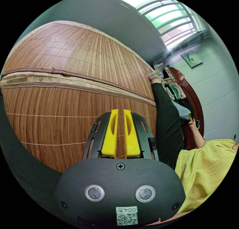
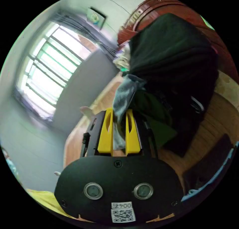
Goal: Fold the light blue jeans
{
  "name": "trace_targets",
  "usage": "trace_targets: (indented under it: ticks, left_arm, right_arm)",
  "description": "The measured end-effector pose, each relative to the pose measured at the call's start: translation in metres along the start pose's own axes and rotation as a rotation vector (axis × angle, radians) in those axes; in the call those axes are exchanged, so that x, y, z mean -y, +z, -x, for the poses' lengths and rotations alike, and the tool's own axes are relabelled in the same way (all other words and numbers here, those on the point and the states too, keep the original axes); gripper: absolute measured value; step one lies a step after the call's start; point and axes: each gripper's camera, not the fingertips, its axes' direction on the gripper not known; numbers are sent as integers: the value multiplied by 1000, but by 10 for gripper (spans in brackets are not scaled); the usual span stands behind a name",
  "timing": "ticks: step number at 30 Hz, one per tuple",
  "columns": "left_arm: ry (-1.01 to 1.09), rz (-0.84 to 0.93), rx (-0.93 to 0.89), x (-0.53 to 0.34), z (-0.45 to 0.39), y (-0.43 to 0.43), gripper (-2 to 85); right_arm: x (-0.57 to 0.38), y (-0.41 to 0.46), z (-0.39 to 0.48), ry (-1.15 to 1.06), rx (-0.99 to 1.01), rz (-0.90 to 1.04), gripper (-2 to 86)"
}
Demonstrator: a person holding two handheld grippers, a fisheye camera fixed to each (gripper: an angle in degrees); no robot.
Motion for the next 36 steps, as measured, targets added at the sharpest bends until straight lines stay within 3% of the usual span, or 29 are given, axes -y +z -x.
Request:
trace_targets:
  ticks: [2, 4, 8, 10, 15, 19, 23, 27, 32, 36]
  left_arm:
    - [13, 24, 0, 1, -5, 6, 21]
    - [21, 40, -1, 2, -7, 10, 22]
    - [25, 26, -32, 0, -12, 8, 26]
    - [20, -9, -56, -3, -13, 1, 31]
    - [-17, -116, -132, -11, -12, -16, 60]
    - [-5, -200, -167, -17, -21, -30, 109]
    - [19, -245, -152, -23, -40, -39, 138]
    - [64, -243, -57, -24, -66, -42, 152]
    - [290, -119, 217, -13, -151, -3, 194]
    - [465, -58, 454, -6, -210, 41, 206]
  right_arm:
    - [2, -19, 17, -16, 364, -52, 18]
    - [8, -19, 59, -135, 585, -20, 2]
    - [21, -23, 225, -548, 662, 116, -5]
    - [21, -23, 290, -656, 646, 184, -4]
    - [6, 1, 433, -795, 838, 226, 13]
    - [-25, 71, 527, -862, 838, 488, 176]
    - [-72, 119, 520, -793, 984, 660, 268]
    - [-128, 139, 454, -716, 916, 629, 256]
    - [-231, 150, 355, -565, 816, 541, 207]
    - [-266, 147, 340, -572, 846, 468, 207]
